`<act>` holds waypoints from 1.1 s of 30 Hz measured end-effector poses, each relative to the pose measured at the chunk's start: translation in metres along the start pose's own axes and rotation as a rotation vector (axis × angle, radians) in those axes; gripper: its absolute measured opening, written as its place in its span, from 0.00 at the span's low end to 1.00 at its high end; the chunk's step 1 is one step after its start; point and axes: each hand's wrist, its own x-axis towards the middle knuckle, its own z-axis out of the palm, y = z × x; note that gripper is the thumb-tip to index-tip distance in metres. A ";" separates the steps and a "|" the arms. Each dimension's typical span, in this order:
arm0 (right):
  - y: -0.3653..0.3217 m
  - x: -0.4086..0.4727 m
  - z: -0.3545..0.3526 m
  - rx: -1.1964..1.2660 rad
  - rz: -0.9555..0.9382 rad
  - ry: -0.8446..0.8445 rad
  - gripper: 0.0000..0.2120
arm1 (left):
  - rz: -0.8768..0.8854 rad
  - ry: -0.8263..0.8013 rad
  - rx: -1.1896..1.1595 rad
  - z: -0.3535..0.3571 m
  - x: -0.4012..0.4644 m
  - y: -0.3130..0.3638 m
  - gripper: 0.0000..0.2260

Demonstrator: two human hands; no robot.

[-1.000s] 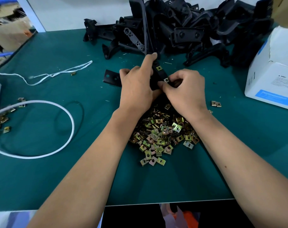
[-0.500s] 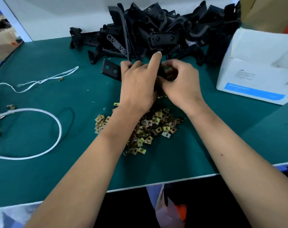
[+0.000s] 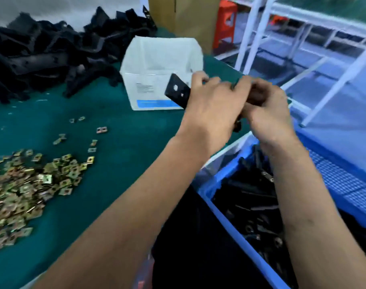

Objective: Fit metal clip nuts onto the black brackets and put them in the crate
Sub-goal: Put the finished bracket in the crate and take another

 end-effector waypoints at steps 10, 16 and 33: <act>0.140 -0.057 -0.170 -0.555 0.582 -0.153 0.03 | 0.301 -0.464 -0.398 0.133 -0.008 0.156 0.33; 0.195 -0.074 -0.164 -1.012 0.651 -0.012 0.13 | 0.178 -0.859 -0.500 0.193 -0.051 0.158 0.28; 0.062 -0.048 -0.055 -0.686 -0.384 0.485 0.02 | -0.233 0.446 -1.123 0.059 0.027 0.066 0.15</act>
